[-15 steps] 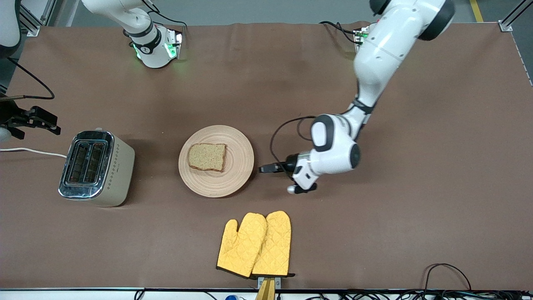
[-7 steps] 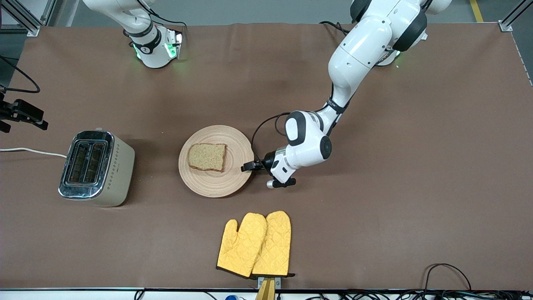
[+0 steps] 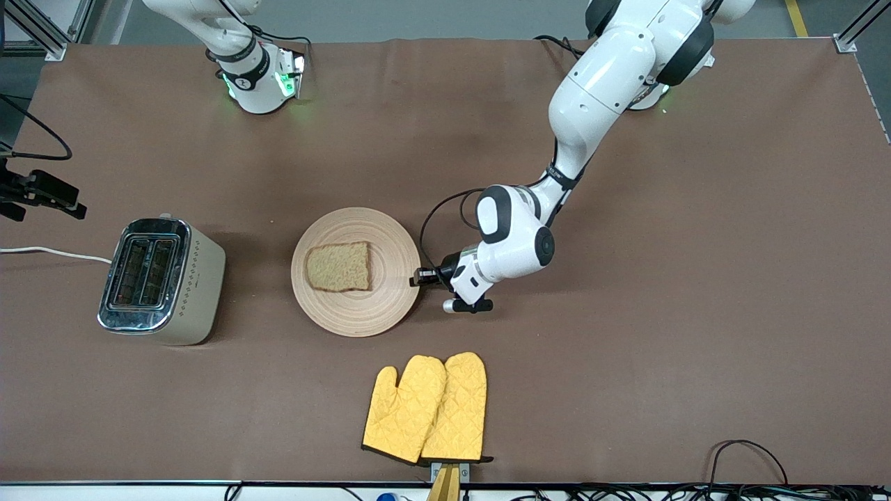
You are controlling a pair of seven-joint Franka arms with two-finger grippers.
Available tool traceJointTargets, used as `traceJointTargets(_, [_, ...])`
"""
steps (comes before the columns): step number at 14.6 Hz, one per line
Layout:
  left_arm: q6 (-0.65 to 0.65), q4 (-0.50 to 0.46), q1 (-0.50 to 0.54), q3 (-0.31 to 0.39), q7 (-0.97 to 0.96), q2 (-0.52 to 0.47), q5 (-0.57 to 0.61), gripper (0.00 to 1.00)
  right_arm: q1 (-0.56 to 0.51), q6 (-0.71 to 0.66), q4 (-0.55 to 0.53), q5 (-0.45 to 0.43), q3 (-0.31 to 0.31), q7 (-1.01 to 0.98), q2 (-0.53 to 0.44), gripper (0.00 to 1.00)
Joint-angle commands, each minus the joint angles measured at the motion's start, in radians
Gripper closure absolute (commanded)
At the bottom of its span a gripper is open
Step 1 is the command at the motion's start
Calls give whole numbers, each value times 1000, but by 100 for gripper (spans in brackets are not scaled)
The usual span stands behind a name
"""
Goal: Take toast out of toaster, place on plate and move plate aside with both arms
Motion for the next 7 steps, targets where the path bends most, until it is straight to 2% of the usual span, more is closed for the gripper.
traceJointTargets(1, [11, 1, -7, 6, 33, -6, -3, 100, -39, -20, 22, -17, 59, 25, 5, 0])
traceJointTargets(3, [-3, -34, 7, 6, 30, -66, -1, 100, -36, -20, 20, -17, 59, 28, 5, 0])
traceJointTargets(5, [-70, -75, 25, 15, 33, -136, 0, 100, -36, -20, 20, -16, 59, 28, 5, 0])
traceJointTargets(7, [-90, -155, 74, 11, 107, -218, 44, 100, -36, -21, 19, -14, 59, 30, 5, 0])
